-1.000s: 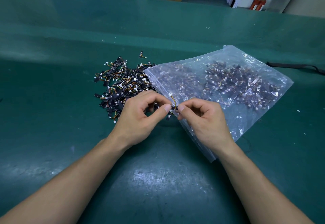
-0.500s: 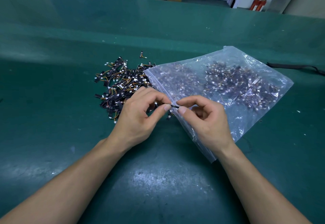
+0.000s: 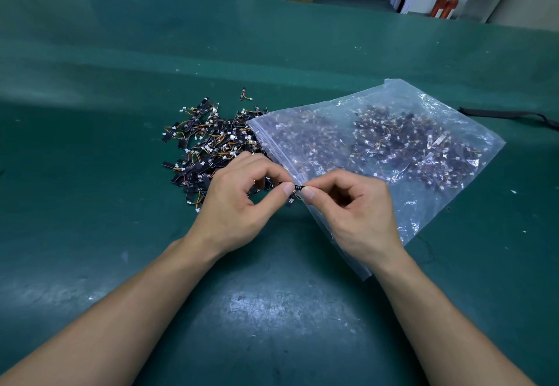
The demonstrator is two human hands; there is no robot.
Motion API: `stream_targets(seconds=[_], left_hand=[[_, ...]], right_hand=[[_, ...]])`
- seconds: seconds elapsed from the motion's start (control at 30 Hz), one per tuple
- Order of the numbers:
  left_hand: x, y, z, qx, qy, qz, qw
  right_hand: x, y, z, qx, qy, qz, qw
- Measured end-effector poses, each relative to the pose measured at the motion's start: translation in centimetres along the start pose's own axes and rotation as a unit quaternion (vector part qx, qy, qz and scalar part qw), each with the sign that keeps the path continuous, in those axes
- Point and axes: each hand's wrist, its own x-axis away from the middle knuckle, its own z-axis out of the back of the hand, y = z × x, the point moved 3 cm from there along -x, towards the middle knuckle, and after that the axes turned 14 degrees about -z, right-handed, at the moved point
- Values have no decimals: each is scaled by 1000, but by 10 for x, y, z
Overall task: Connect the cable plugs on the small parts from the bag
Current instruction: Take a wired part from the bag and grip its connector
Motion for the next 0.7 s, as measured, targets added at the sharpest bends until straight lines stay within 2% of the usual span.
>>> stream_targets(seconds=[0.33, 0.5, 0.7], left_hand=[[-2, 0, 2, 3, 14, 12, 1000], [-1, -2, 2, 17, 21, 40, 999], [0, -2, 1, 40, 5, 59, 997]], right_hand=[[1, 1, 1, -40, 6, -38, 998], [-1, 1, 1, -60, -22, -57, 996], [-1, 0, 0, -54, -21, -57, 997]])
